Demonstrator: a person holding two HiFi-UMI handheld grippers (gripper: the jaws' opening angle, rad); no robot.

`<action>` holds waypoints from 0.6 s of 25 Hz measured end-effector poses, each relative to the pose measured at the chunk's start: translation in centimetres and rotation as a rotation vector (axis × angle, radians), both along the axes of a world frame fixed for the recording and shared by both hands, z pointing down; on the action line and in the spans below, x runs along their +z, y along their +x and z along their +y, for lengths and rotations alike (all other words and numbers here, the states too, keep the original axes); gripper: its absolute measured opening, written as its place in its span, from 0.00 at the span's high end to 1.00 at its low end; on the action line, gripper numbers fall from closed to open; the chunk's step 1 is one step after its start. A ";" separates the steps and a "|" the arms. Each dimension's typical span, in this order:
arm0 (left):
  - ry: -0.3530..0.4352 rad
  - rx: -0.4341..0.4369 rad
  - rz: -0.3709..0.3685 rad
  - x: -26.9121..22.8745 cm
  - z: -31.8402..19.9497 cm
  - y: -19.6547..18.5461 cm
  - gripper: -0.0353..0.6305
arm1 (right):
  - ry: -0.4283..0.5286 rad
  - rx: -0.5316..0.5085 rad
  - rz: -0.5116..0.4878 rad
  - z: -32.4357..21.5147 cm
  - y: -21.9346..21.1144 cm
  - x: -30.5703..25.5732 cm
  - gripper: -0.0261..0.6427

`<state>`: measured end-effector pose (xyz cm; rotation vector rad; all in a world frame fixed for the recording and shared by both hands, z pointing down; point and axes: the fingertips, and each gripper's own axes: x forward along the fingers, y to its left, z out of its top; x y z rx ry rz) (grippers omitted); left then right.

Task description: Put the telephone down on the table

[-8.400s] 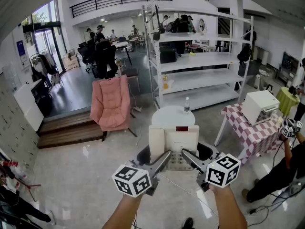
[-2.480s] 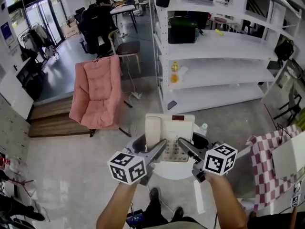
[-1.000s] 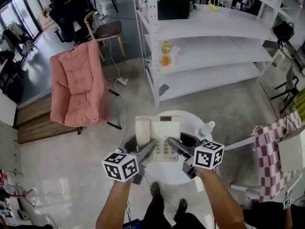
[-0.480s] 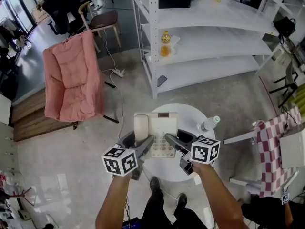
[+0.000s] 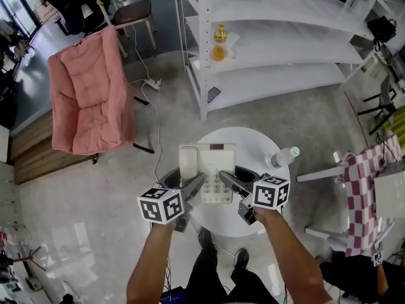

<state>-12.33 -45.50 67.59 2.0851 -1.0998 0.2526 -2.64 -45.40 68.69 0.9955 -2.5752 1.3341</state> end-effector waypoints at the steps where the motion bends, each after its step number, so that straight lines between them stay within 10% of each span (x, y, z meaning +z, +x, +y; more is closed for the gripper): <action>1: -0.004 0.000 -0.003 0.4 -0.2 0.0 0.47 | -0.004 0.001 -0.004 -0.2 0.0 0.4 0.64; 15: -0.080 0.006 -0.019 6.4 -2.0 -0.5 0.47 | -0.071 0.023 -0.017 -1.8 -0.5 6.6 0.64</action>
